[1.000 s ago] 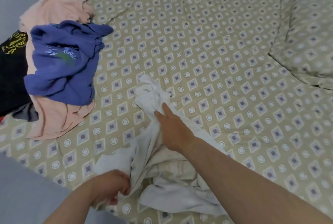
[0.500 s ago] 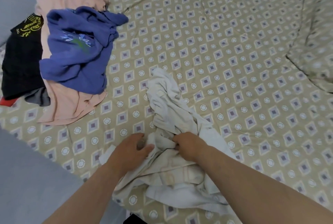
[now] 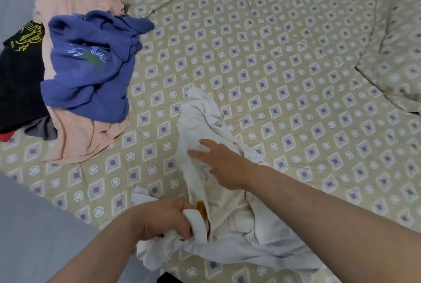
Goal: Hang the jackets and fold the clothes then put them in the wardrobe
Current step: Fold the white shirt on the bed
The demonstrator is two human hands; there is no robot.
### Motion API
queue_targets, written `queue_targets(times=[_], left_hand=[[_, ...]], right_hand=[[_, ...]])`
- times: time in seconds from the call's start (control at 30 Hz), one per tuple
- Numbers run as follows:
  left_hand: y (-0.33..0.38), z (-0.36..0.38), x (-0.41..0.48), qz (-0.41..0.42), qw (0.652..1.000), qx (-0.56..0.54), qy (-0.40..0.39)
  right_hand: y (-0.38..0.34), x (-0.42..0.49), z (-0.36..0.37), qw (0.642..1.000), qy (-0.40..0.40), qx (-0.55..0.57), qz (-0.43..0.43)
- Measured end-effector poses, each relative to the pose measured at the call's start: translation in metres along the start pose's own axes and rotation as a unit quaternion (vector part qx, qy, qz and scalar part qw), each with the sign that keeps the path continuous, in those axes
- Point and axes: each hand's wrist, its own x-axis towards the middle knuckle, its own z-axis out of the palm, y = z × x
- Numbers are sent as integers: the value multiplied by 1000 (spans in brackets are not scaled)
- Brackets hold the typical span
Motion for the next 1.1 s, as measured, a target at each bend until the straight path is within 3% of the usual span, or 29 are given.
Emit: queue_targets(times=[0.1, 0.2, 0.4, 0.47, 0.57, 0.7, 0.77, 0.93, 1.1], left_hand=[[1, 2, -13, 5, 1000, 19, -1], [0, -4, -31, 4, 998, 64, -16], [7, -30, -59, 24, 994, 103, 20], [22, -42, -69, 57, 993, 99, 25], [48, -63, -88, 131, 987, 73, 56], [69, -71, -121, 217, 974, 31, 52], [77, -68, -133, 245, 967, 9, 74], [127, -63, -159, 273, 921, -70, 269], [213, -43, -212, 356, 867, -66, 343]], right_hand=[[-17, 16, 5, 990, -74, -108, -59], [-33, 26, 14, 976, -146, -154, -52], [-75, 45, 25, 974, -132, -159, -94], [-82, 48, 16, 965, -89, -210, -126], [-65, 43, -9, 950, 62, -269, -147], [-27, 12, -45, 930, 181, -249, -200], [-14, -14, -60, 931, 186, -240, -204], [-21, -86, -117, 944, 121, -272, -144], [-40, -145, -193, 933, 130, -323, -85]])
